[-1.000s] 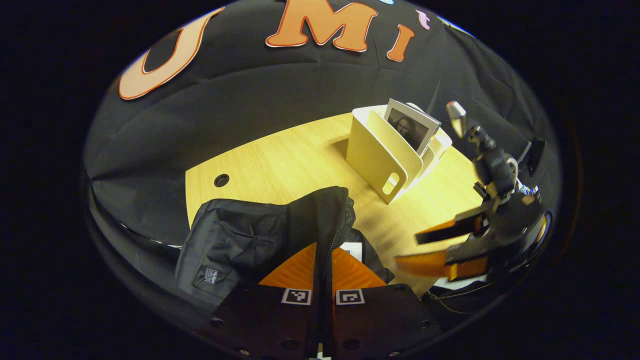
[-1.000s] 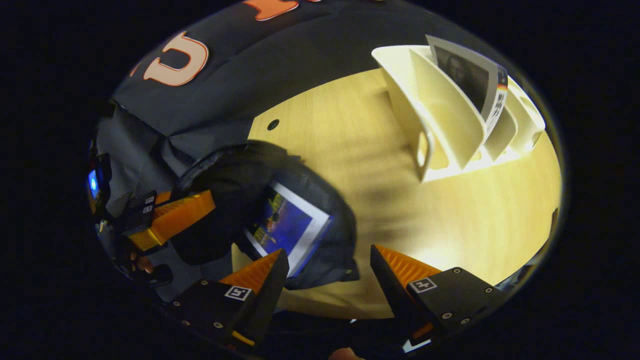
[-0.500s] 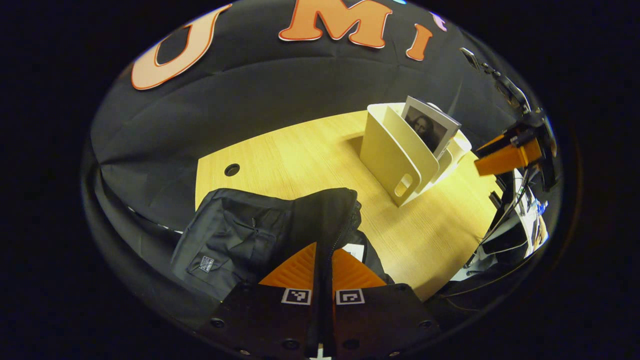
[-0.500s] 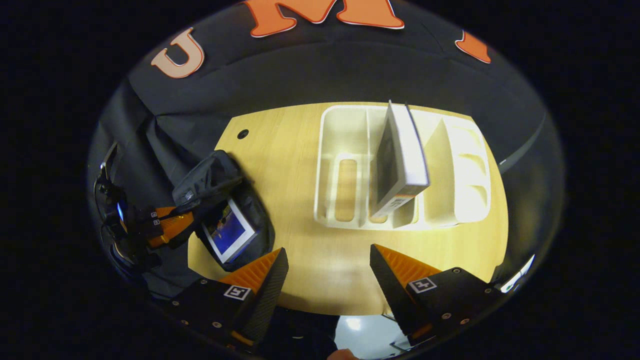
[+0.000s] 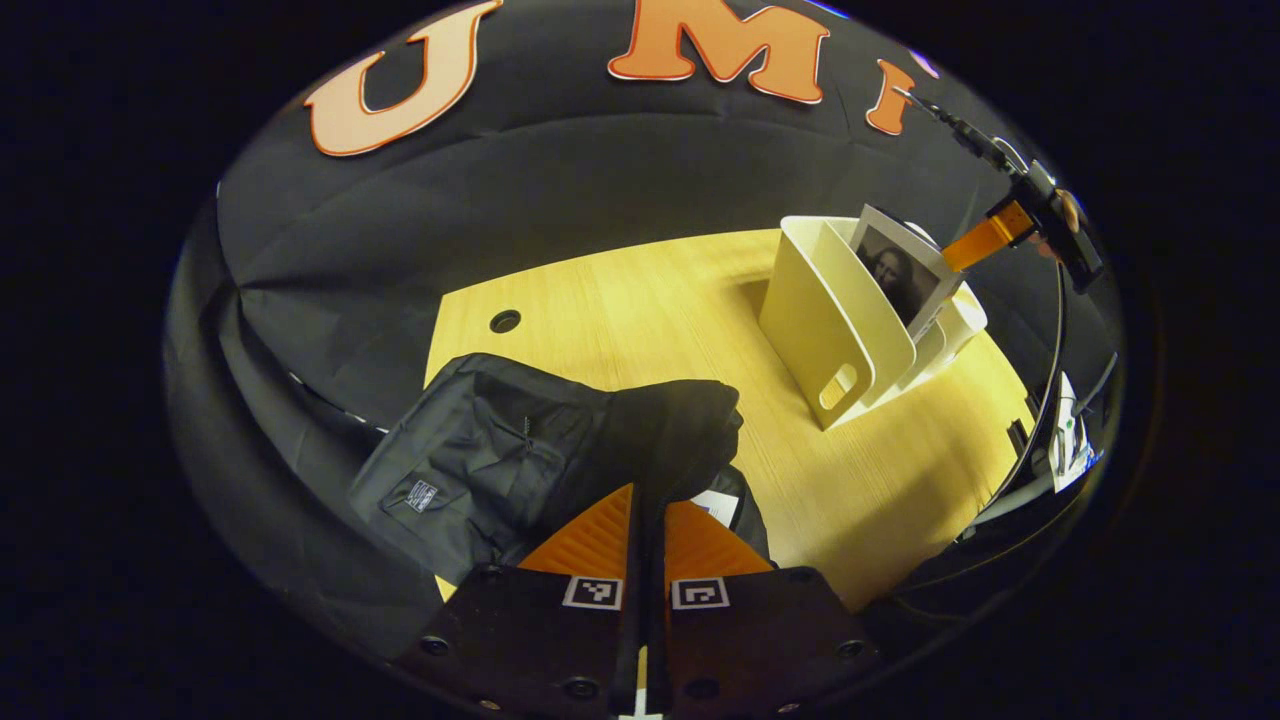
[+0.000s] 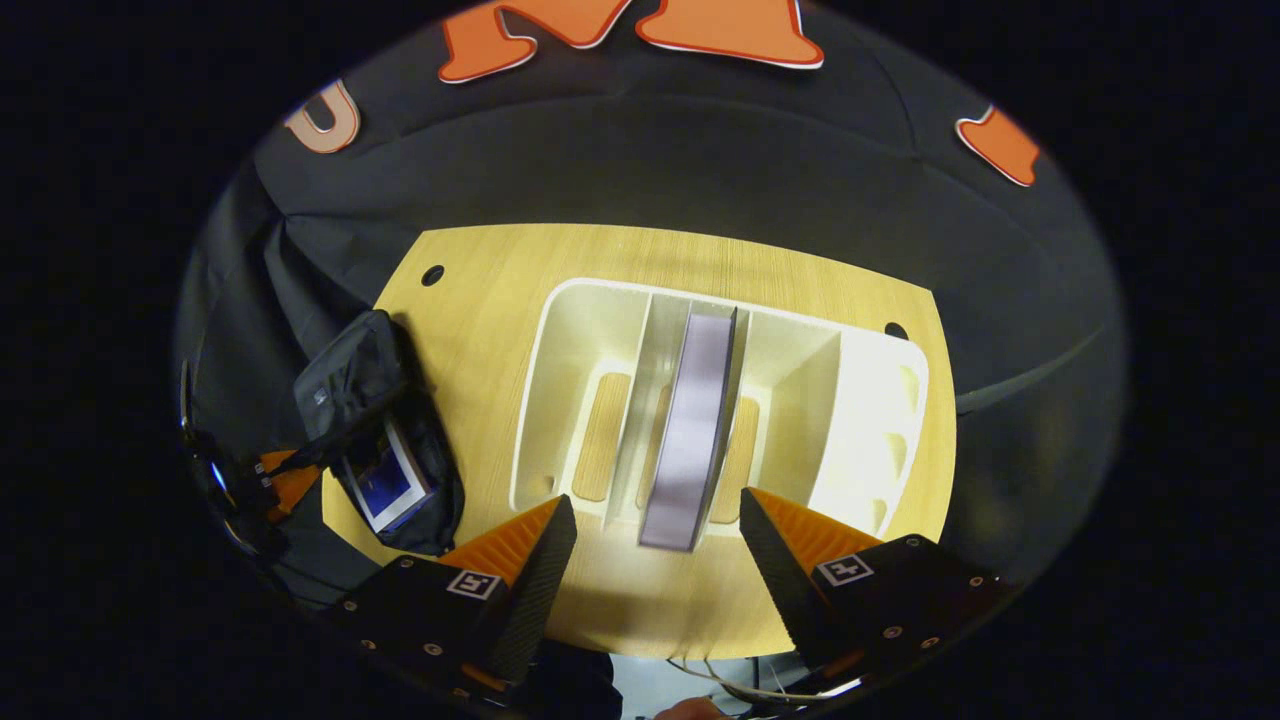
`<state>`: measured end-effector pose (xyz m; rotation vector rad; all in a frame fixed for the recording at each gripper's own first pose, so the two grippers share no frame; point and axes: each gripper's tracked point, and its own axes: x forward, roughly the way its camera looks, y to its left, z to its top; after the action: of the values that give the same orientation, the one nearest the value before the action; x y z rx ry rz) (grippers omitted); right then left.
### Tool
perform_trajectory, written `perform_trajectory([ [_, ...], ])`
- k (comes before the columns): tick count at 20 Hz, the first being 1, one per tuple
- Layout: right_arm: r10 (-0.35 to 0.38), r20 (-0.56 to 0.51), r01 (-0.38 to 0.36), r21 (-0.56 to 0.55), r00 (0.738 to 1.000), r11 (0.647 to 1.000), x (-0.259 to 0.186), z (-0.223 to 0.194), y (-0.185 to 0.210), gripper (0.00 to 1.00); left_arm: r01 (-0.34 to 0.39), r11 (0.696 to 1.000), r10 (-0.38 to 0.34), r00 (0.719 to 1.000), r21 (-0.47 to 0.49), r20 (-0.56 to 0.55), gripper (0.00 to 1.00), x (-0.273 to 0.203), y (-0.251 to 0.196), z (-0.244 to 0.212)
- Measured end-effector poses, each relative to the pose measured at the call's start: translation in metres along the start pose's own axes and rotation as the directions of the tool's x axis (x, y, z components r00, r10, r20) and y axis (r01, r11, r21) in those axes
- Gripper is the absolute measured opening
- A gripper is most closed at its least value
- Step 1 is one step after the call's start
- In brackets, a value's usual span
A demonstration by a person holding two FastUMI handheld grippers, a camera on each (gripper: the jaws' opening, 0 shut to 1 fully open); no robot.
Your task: Open the schoolbag, grab two books from the bookshelf and put them into the schoolbag.
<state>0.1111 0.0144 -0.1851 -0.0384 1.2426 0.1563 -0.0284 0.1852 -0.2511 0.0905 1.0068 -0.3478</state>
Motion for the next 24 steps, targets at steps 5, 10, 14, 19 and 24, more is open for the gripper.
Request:
perform_trajectory([
  [5,-0.02,-0.081,0.017,-0.043,0.996,0.999,0.045,0.015,-0.004,0.99,-0.038,0.998,0.037,0.999,-0.052,-0.014,0.04,-0.011,-0.009,-0.005],
  [10,-0.014,-0.121,0.011,-0.022,0.993,1.0,0.069,0.019,-0.007,0.74,-0.078,0.994,0.076,0.997,-0.078,-0.023,0.04,-0.022,-0.01,-0.01],
  [14,-0.051,-0.12,0.054,0.025,0.991,0.998,0.074,0.023,-0.016,0.46,-0.09,0.995,0.088,0.996,-0.05,-0.033,0.04,-0.02,-0.009,-0.004],
  [19,-0.086,-0.068,0.091,0.081,0.994,0.993,0.048,0.013,-0.024,0.38,-0.061,0.998,0.061,0.998,0.01,-0.033,0.04,-0.014,-0.004,0.004],
  [24,-0.129,-0.037,0.134,0.174,0.991,0.976,0.008,-0.01,-0.019,0.37,0.019,0.999,-0.018,0.999,0.034,-0.029,0.04,-0.006,0.003,0.003],
])
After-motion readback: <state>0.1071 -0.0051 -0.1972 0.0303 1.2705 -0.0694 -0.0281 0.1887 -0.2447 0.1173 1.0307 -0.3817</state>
